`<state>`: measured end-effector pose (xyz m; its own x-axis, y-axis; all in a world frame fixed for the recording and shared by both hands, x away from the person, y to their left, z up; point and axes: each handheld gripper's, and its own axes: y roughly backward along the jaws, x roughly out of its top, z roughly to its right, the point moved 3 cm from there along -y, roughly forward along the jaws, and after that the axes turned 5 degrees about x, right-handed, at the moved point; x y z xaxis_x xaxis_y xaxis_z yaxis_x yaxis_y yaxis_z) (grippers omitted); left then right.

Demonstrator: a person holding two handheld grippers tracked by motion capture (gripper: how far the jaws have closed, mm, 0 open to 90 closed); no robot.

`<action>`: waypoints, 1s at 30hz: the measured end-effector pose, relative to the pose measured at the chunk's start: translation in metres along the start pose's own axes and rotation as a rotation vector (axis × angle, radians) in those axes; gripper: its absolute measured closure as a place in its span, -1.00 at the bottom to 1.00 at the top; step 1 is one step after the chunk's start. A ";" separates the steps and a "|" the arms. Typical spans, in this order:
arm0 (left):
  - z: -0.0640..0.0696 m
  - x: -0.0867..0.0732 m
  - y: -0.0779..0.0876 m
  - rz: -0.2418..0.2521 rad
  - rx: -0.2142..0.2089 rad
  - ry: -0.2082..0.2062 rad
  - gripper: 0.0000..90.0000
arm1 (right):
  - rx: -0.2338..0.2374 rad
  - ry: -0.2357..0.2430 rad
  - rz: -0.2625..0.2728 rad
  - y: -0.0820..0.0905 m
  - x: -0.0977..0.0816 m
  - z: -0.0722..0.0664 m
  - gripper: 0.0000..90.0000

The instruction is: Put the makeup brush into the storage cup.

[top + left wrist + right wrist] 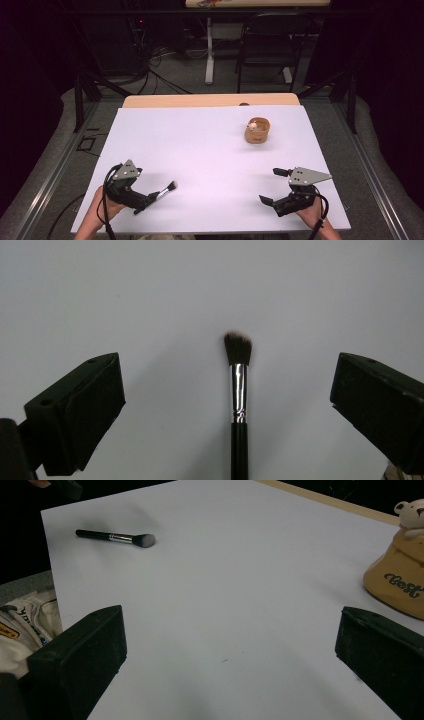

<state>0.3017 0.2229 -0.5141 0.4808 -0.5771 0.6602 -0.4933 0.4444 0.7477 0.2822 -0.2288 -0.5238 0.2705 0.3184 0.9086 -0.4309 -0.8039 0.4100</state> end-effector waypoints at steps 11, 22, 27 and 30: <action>-0.002 0.014 -0.006 -0.173 0.008 -0.043 -0.94 | 0.003 -0.003 -0.004 0.000 -0.001 0.001 -1.00; 0.004 0.013 -0.020 -0.342 -0.027 -0.083 -0.79 | 0.004 -0.007 -0.004 0.000 -0.002 0.002 -1.00; 0.004 0.007 -0.022 -0.431 -0.036 -0.078 -0.73 | 0.004 -0.007 -0.006 0.000 -0.002 0.002 -1.00; 0.004 0.004 -0.024 -0.470 -0.036 -0.077 -0.65 | 0.004 -0.013 -0.008 0.000 -0.002 0.002 -1.00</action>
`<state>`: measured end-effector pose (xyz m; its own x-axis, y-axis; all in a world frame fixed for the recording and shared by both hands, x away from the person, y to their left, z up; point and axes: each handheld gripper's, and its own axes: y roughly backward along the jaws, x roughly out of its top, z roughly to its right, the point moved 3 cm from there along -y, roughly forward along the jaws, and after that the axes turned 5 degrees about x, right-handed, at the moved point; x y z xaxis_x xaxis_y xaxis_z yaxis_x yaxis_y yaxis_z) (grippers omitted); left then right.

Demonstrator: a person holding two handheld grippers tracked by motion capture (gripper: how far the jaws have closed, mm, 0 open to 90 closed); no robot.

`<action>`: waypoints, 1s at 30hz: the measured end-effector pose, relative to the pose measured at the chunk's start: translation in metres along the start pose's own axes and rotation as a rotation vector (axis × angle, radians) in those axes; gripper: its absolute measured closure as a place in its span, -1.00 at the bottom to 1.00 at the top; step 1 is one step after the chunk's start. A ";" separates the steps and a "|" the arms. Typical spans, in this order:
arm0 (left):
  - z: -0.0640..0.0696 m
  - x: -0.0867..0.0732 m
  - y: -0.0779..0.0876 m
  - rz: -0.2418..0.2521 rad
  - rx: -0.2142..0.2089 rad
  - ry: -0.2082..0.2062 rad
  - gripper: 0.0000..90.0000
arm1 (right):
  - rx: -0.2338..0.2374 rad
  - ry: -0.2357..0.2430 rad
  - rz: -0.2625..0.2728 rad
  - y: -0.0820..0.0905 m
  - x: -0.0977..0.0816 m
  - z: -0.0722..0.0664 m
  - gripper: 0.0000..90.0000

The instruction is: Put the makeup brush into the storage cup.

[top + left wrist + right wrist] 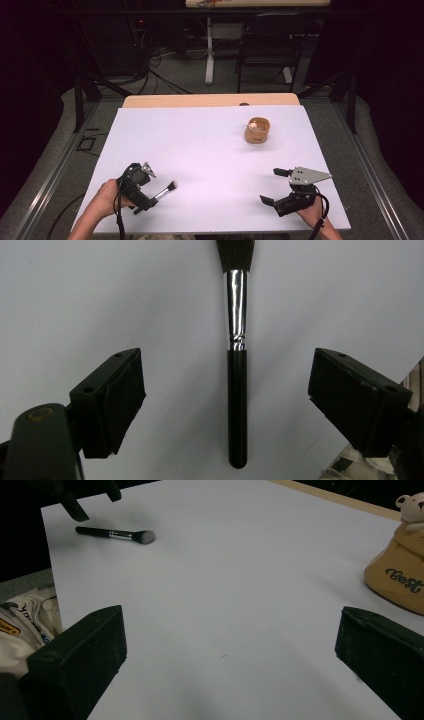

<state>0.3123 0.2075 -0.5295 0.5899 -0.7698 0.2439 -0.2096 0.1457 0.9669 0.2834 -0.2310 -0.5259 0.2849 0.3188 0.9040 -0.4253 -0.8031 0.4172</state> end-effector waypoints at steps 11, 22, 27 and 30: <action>0.000 -0.007 -0.009 -0.118 -0.007 0.004 0.01 | 0.000 0.010 -0.013 -0.001 0.000 0.000 -1.00; 0.001 -0.013 -0.014 -0.175 -0.056 0.010 0.44 | 0.000 0.014 -0.020 -0.002 0.000 -0.001 -1.00; 0.002 -0.015 -0.017 -0.199 -0.064 0.011 0.57 | 0.001 0.015 -0.020 -0.003 -0.001 -0.001 -1.00; 0.003 -0.015 -0.019 -0.209 -0.065 0.006 0.61 | 0.002 0.016 -0.020 -0.003 -0.001 -0.001 -1.00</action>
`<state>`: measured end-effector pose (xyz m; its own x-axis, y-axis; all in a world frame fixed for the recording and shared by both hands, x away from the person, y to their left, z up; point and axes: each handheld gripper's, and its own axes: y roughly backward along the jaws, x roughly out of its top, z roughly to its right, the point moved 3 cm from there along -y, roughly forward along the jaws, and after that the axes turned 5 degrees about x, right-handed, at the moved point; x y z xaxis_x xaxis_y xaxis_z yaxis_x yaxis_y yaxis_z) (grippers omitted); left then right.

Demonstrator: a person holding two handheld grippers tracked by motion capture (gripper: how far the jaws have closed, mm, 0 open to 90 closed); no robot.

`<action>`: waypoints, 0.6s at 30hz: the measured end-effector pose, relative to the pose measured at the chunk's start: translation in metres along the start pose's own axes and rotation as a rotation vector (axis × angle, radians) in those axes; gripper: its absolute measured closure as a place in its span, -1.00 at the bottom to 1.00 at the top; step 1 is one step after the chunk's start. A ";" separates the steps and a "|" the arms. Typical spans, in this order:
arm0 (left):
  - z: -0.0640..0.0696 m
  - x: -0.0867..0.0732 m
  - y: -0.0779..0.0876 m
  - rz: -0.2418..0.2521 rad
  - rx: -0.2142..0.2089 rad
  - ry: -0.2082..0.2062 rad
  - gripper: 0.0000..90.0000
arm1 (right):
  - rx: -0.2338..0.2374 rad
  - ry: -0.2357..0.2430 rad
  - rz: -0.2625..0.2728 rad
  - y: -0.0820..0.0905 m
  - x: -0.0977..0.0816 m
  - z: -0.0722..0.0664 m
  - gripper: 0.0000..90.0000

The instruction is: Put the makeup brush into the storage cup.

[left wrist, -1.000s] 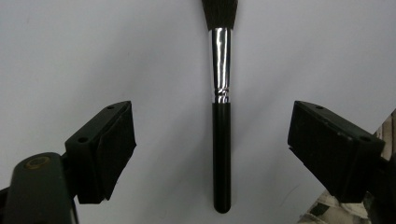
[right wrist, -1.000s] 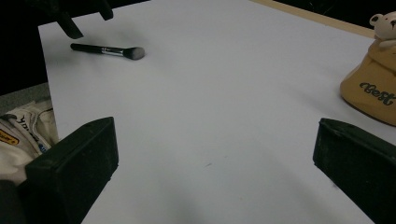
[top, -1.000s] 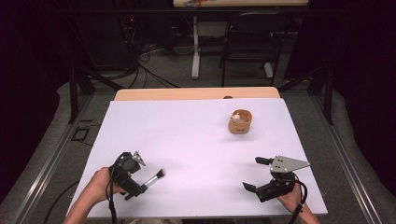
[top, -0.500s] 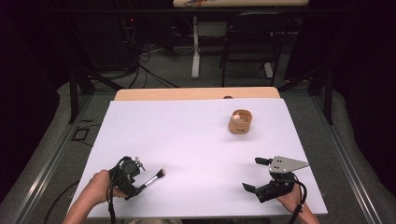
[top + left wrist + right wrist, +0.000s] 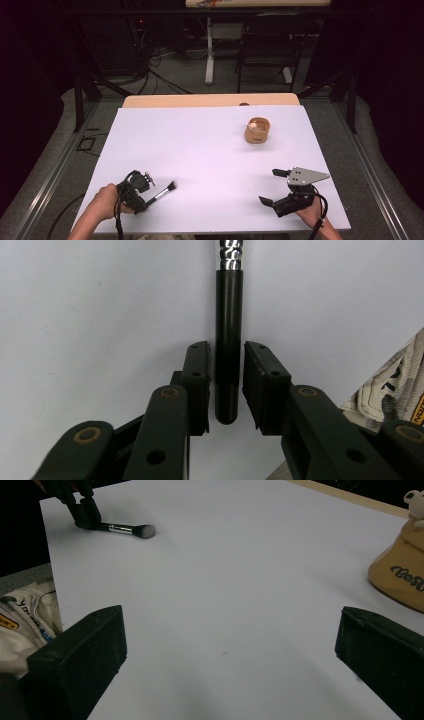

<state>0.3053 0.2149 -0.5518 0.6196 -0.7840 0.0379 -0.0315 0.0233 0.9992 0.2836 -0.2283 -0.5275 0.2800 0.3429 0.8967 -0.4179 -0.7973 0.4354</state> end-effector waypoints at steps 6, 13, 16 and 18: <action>0.000 0.000 -0.002 -0.001 0.015 -0.004 0.69 | -0.001 0.000 -0.002 0.000 0.000 0.000 -1.00; 0.003 -0.001 -0.002 0.006 0.036 -0.012 0.74 | 0.004 0.003 -0.005 0.000 0.000 -0.001 -1.00; 0.003 -0.002 -0.002 0.019 0.035 -0.016 0.75 | 0.003 0.003 -0.006 0.000 0.000 -0.001 -1.00; 0.003 -0.003 -0.002 0.030 0.034 -0.020 0.75 | 0.004 0.005 -0.002 0.000 0.000 -0.001 -1.00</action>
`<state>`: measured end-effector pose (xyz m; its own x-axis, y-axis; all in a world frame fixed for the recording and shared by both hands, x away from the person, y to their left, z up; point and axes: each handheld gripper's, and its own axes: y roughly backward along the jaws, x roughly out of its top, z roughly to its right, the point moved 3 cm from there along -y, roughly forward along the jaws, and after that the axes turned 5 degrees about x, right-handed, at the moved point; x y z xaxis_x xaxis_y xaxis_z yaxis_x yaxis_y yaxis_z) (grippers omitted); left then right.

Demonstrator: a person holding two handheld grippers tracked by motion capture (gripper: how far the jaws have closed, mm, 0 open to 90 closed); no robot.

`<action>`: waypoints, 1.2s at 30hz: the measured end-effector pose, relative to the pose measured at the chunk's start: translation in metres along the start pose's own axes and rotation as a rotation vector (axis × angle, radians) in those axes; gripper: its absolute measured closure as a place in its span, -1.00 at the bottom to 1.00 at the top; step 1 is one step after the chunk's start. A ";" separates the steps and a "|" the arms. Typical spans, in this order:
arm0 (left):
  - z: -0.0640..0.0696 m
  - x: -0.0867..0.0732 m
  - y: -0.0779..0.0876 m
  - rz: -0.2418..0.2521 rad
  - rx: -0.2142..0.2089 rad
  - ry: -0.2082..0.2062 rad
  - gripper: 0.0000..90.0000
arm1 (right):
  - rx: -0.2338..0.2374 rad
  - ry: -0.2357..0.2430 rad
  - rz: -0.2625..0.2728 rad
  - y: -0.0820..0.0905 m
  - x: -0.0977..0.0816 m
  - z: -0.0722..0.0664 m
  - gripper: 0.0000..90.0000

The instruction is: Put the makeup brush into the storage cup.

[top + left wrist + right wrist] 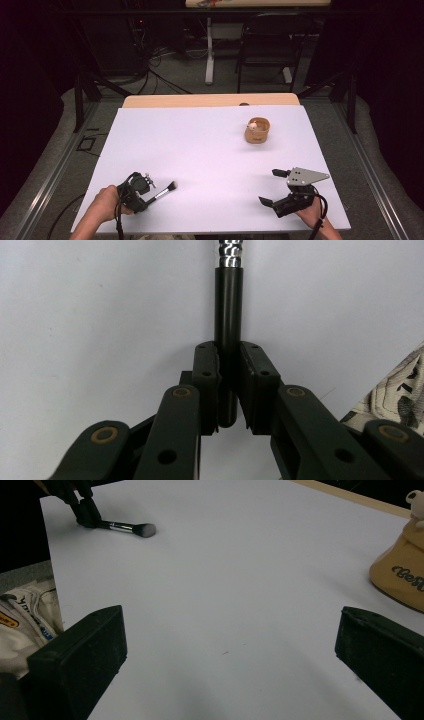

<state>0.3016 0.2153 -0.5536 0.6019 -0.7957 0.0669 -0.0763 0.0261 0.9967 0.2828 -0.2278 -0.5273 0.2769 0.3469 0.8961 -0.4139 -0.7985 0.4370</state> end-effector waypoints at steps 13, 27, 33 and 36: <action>0.004 0.006 0.011 0.106 0.012 -0.012 0.76 | -0.002 -0.002 -0.005 0.001 0.000 0.001 -1.00; 0.018 0.028 0.011 0.179 0.013 -0.108 0.76 | 0.011 -0.004 -0.001 0.002 -0.001 0.001 -1.00; 0.024 0.037 0.010 0.188 0.001 -0.142 0.76 | 0.017 -0.006 0.002 0.003 -0.001 0.001 -1.00; 0.026 0.043 0.011 0.197 -0.001 -0.160 0.76 | 0.020 -0.006 0.001 0.004 -0.001 0.001 -1.00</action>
<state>0.3061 0.1663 -0.5405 0.4419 -0.8610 0.2516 -0.1782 0.1906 0.9654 0.2820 -0.2319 -0.5268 0.2817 0.3430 0.8961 -0.3968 -0.8087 0.4343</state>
